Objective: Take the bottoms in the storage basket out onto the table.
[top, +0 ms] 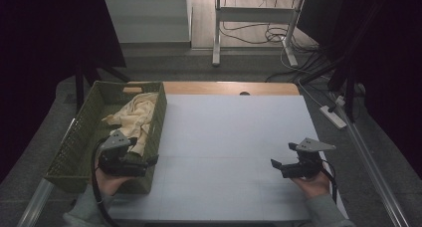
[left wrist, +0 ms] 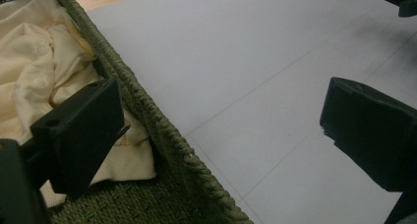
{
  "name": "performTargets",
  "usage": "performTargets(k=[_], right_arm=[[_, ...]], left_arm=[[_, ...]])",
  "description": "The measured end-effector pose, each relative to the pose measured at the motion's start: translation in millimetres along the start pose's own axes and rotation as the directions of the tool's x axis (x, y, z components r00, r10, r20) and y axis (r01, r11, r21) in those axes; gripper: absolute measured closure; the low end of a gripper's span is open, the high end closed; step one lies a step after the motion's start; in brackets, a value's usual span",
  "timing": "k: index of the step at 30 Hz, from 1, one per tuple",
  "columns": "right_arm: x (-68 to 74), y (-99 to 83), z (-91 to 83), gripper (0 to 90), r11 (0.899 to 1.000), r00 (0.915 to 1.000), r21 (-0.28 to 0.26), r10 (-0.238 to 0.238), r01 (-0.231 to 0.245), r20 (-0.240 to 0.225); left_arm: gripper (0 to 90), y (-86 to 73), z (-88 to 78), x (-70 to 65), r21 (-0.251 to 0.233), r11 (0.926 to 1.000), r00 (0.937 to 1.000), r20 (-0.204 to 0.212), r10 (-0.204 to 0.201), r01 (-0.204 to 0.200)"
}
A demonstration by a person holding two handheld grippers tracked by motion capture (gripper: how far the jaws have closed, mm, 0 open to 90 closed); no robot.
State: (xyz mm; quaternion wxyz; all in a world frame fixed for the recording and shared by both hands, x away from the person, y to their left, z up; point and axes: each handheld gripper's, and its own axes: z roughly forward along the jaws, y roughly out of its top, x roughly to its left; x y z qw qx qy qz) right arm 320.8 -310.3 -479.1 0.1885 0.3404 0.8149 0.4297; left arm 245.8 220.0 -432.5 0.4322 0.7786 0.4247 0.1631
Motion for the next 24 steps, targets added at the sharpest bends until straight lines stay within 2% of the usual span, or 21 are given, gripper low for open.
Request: performTargets(k=[24], right_arm=[[3.7,0.9,0.4,6.4,1.0,0.9999,0.002,-0.007,0.007,-0.01]], left_arm=[[3.9,-0.3,-1.1,1.3,-0.01,0.9999,1.0,-0.007,-0.003,0.003]])
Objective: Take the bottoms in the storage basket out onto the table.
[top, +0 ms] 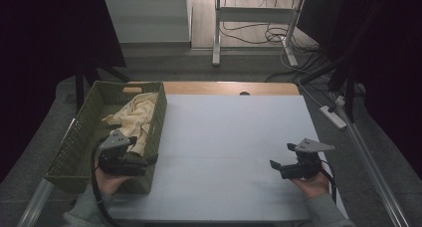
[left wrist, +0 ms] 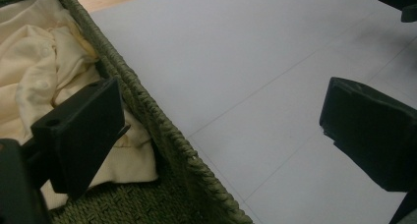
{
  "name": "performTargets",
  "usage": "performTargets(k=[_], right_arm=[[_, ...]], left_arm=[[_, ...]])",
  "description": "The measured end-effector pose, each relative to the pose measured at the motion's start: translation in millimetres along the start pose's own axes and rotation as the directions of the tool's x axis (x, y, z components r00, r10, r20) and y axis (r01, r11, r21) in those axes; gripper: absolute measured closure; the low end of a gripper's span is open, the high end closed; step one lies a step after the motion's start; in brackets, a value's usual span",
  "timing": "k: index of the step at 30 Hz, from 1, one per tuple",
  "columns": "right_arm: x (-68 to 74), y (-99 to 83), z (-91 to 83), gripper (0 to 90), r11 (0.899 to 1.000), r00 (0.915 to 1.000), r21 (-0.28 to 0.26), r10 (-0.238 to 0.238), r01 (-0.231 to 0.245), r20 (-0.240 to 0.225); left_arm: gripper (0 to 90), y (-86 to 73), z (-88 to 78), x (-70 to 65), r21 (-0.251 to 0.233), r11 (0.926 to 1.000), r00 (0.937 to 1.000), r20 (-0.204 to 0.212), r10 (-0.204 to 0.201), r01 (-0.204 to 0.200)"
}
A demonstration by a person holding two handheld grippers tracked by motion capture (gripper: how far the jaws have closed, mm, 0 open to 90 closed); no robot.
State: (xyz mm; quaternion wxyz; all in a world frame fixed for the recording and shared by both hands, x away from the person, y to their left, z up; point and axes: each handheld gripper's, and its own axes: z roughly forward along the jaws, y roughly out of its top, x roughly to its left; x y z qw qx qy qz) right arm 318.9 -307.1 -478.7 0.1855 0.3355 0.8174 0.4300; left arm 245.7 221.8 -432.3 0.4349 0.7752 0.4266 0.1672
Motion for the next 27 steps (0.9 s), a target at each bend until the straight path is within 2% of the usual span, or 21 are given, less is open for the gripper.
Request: performTargets(k=[11,21,27], right_arm=[[0.0,-0.2,2.2,6.4,1.0,1.0,0.008,-0.002,0.002,-0.001],[1.3,0.7,3.6,6.5,1.0,1.0,0.013,-0.003,0.003,0.003],[2.0,-0.1,3.3,6.5,1.0,1.0,0.013,-0.007,0.007,-0.004]], left_arm=[[4.7,0.5,-3.0,0.0,-0.017,0.9999,1.0,-0.009,-0.002,0.002],[4.9,4.1,-5.1,0.5,-0.029,0.9992,0.9996,0.001,-0.027,0.027],[5.2,10.0,-7.4,3.2,-0.041,0.9983,0.9989,-0.019,-0.042,0.041]])
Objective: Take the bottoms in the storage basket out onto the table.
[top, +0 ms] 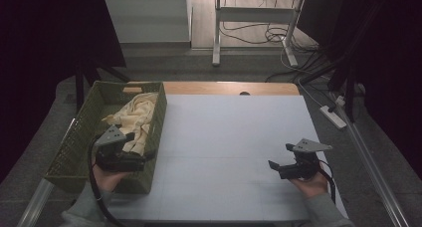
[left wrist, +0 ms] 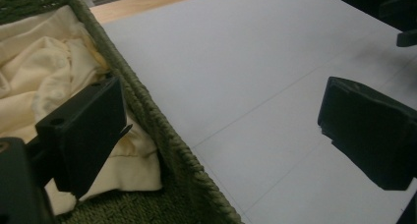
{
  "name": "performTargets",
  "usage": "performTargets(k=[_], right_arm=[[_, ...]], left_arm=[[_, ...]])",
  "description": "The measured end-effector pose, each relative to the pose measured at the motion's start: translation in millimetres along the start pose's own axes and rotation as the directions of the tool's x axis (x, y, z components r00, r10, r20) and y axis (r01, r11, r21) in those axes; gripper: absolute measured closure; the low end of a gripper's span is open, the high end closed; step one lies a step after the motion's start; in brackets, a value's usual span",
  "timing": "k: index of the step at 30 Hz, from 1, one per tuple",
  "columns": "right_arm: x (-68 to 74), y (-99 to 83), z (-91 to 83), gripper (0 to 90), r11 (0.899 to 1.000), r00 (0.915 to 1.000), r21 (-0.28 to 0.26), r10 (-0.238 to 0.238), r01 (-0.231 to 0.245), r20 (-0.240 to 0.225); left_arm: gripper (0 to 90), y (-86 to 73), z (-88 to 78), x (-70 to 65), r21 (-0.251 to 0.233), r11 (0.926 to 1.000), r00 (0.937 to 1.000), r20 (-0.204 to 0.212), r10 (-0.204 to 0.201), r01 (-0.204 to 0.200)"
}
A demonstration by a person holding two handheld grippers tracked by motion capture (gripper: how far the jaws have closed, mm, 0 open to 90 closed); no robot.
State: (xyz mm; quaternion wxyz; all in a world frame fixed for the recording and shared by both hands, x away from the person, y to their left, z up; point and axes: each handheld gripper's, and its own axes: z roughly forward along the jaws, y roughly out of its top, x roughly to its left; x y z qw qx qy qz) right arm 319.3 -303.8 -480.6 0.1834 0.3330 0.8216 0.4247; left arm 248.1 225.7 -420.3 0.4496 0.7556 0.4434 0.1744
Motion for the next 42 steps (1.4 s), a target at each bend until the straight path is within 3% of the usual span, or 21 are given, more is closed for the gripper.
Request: performTargets(k=[9,25,42], right_arm=[[-1.5,-0.6,3.6,6.6,1.0,1.0,0.007,0.004,-0.004,-0.006],[-1.1,-1.9,5.5,6.6,1.0,1.0,0.024,0.004,-0.004,-0.001],[-1.0,-2.9,7.9,6.6,0.999,1.0,0.039,0.003,-0.003,0.005]], left_arm=[[5.7,15.2,-1.4,3.6,0.001,0.9999,0.9998,-0.018,0.01,-0.01],[6.4,25.4,6.7,12.6,-0.008,1.0,1.0,-0.003,-0.002,0.002],[7.0,44.1,13.3,23.5,-0.012,0.9999,0.9998,-0.019,0.008,-0.009]])
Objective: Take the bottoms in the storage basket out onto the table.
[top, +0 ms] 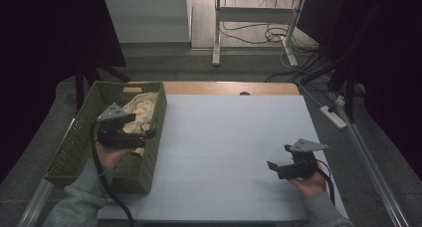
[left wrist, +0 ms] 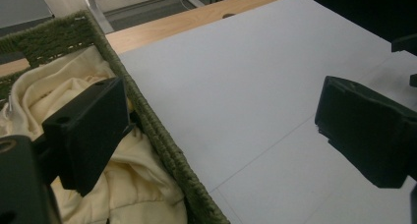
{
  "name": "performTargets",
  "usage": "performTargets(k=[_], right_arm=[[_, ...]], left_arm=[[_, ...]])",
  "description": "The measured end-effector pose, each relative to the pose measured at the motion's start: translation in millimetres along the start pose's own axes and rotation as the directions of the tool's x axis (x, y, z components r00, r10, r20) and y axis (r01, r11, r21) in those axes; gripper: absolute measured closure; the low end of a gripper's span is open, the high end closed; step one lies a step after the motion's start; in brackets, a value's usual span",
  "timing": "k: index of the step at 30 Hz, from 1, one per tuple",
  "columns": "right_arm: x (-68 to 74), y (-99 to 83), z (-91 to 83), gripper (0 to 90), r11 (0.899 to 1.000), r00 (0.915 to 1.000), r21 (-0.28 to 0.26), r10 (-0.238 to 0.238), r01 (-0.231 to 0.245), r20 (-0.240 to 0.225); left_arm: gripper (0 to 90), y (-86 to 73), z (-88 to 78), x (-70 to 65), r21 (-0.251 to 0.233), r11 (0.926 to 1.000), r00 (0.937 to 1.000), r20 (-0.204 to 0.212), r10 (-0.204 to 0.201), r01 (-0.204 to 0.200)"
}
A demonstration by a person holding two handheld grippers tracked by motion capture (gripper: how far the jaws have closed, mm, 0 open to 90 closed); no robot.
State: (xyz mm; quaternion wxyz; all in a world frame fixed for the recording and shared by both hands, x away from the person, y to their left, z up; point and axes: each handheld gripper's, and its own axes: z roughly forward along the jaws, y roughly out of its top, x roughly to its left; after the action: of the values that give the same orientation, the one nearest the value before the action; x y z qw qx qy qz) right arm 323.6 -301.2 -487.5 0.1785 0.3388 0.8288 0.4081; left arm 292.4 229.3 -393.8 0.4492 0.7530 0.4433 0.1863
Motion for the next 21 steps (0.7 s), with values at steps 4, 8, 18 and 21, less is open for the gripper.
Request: performTargets(k=[4,8,18,21], right_arm=[[-0.3,0.0,0.5,6.6,1.0,1.0,0.002,0.0,0.0,0.0],[-0.5,-0.1,0.9,6.6,1.0,1.0,0.004,0.0,0.0,0.0],[-0.6,-0.4,1.4,6.6,1.0,1.0,0.008,0.001,-0.001,0.004],[-0.6,-0.5,1.8,6.6,1.0,1.0,0.01,0.0,0.0,0.002]], left_arm=[[7.1,5.3,1.7,3.1,0.003,1.0,1.0,-0.01,0.003,-0.003],[7.1,10.6,4.4,6.2,0.007,1.0,0.9998,-0.019,0.003,-0.003],[7.1,22.9,12.4,11.3,0.024,0.9996,0.9992,-0.036,0.018,-0.017],[7.1,25.9,14.6,13.0,0.027,0.9995,0.999,-0.04,0.02,-0.019]])
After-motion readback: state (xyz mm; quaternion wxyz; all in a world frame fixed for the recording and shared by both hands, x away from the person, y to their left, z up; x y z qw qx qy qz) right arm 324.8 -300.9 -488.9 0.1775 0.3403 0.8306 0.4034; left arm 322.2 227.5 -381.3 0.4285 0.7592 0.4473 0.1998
